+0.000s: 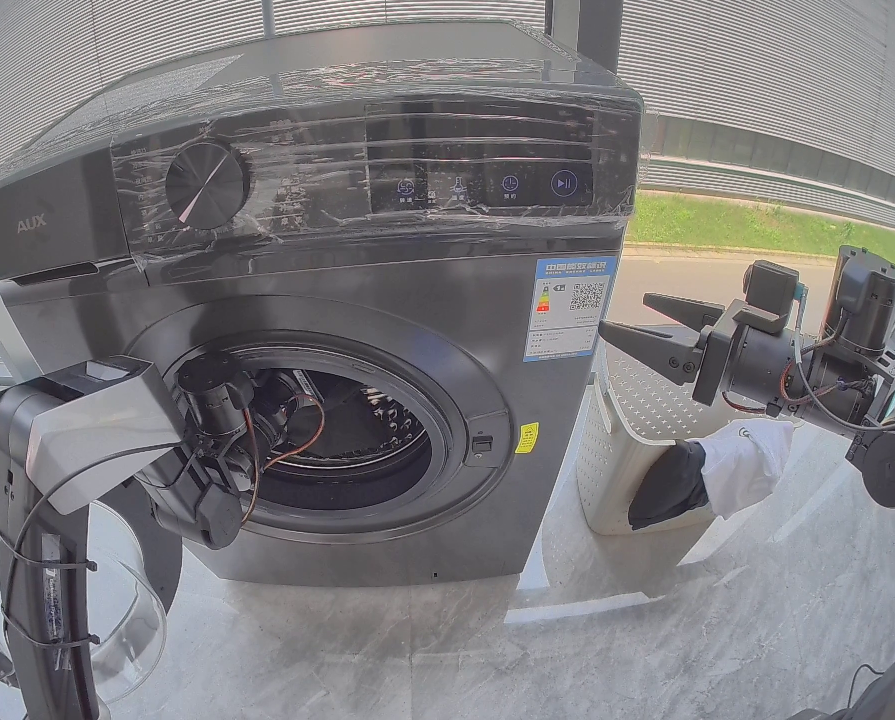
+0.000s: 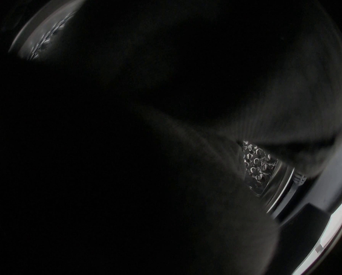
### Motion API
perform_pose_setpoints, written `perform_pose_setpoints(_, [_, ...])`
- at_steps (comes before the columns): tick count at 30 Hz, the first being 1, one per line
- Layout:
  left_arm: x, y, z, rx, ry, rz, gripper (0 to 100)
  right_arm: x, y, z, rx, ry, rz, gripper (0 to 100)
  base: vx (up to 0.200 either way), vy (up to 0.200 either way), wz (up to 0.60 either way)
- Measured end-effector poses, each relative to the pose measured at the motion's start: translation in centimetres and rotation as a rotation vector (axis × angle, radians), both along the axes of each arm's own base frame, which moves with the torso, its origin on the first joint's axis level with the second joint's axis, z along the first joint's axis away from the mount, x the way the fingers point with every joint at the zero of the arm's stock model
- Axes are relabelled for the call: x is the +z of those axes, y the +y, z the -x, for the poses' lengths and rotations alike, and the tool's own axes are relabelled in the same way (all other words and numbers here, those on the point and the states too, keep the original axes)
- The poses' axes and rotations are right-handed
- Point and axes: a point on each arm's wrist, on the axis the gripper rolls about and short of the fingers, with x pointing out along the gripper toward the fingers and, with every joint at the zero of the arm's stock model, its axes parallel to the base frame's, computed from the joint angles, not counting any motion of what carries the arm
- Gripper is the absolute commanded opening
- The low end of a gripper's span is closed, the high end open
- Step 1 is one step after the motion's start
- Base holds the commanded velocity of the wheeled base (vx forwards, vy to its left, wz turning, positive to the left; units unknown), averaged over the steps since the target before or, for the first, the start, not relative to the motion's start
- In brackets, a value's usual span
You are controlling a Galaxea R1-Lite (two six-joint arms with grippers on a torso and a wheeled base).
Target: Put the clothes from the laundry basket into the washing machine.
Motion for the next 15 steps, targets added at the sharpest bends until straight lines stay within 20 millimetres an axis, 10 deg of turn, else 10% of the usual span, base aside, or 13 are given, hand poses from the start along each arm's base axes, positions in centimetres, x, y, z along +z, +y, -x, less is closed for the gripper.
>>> perform_pose_setpoints(15, [-1.7,0.2,-2.5,0.018,-0.025,0.005,0,-0.8,0.1,-0.8,-0.007,0.025,0.01,100,0.0,0.0,0.0])
